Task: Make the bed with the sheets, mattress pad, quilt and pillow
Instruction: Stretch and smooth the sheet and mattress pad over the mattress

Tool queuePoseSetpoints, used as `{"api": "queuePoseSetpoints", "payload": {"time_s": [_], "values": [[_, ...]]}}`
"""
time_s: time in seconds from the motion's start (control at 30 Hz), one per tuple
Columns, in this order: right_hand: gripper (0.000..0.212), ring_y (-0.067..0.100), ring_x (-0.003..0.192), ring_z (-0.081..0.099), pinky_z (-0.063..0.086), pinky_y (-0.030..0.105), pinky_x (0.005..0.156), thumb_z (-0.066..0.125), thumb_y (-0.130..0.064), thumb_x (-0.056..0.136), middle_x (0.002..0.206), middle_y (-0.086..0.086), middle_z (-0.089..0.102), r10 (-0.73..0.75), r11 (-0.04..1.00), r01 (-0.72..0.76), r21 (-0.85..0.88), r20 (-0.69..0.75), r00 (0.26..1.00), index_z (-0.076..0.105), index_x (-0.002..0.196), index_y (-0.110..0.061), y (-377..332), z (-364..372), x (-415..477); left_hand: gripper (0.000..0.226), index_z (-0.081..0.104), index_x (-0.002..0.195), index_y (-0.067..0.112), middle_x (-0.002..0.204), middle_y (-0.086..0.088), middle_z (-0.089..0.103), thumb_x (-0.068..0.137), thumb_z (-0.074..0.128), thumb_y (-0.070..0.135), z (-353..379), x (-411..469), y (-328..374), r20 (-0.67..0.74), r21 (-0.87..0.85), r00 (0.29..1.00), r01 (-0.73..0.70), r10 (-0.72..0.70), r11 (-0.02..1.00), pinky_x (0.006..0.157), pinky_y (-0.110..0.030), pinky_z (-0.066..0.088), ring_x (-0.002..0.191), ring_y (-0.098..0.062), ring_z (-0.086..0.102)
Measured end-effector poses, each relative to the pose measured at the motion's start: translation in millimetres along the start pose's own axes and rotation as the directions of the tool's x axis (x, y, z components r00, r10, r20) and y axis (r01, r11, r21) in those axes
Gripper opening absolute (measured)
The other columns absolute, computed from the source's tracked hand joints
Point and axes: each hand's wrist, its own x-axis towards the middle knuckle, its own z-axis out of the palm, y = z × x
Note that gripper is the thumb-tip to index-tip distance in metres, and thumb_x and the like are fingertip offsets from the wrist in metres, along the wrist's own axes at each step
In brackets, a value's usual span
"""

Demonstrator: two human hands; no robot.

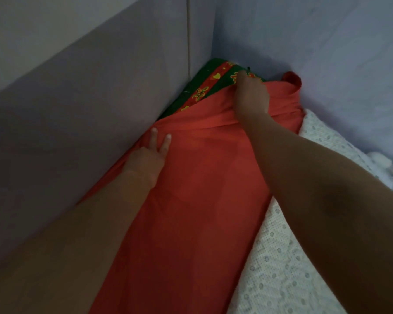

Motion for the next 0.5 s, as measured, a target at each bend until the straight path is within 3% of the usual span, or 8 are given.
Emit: {"api": "queuePoseSetpoints", "payload": {"time_s": [0.23, 0.3, 0.4, 0.5], "values": [[0.036, 0.039, 0.105, 0.058, 0.035, 0.044, 0.081, 0.034, -0.005, 0.094, 0.113, 0.025, 0.063, -0.021, 0.985, 0.039, 0.168, -0.11, 0.994, 0.048, 0.127, 0.0, -36.4, 8.5, 71.4, 0.1, -0.02, 0.148, 0.017, 0.153, -0.023, -0.02, 0.086, 0.057, 0.004, 0.5, -1.3, 2.2, -0.03, 0.017, 0.999, 0.011, -0.01, 1.0, 0.103, -0.041, 0.038, 0.119, -0.032, 0.053], [0.033, 0.04, 0.108, 0.057, 0.038, 0.042, 0.084, 0.041, -0.005, 0.092, 0.117, 0.025, 0.061, -0.084, 0.953, 0.085, 0.292, -0.014, 0.996, 0.047, 0.125, 0.001, -32.6, 26.5, 70.5, 0.098, -0.019, 0.148, 0.017, 0.153, -0.024, -0.02, 0.086, 0.056, 0.0, 2.0, 1.6, 2.4, -0.02, -0.009, 1.0, 0.002, -0.003, 1.0, 0.103, -0.042, 0.038, 0.118, -0.032, 0.053], [0.055, 0.034, 0.123, 0.05, 0.039, 0.036, 0.102, 0.046, -0.002, 0.088, 0.134, 0.018, 0.053, -0.198, 0.887, 0.096, 0.451, 0.183, 0.963, 0.031, 0.141, -0.007, -29.6, 43.4, 67.3, 0.093, -0.017, 0.149, 0.017, 0.153, -0.024, -0.02, 0.087, 0.049, -0.006, 0.7, 6.1, 1.1, -0.003, -0.033, 1.0, -0.007, 0.007, 0.999, 0.104, -0.044, 0.037, 0.122, -0.034, 0.05], [0.048, 0.035, 0.12, 0.053, 0.04, 0.035, 0.1, 0.043, -0.004, 0.09, 0.13, 0.02, 0.057, -0.135, 0.908, 0.073, 0.412, 0.121, 0.983, 0.041, 0.138, -0.007, -29.6, 41.2, 80.6, 0.092, -0.017, 0.149, 0.017, 0.153, -0.025, -0.02, 0.086, 0.046, -0.008, -0.1, 5.8, 0.4, -0.002, -0.042, 1.0, -0.011, 0.011, 0.999, 0.105, -0.044, 0.036, 0.124, -0.035, 0.048]]}}
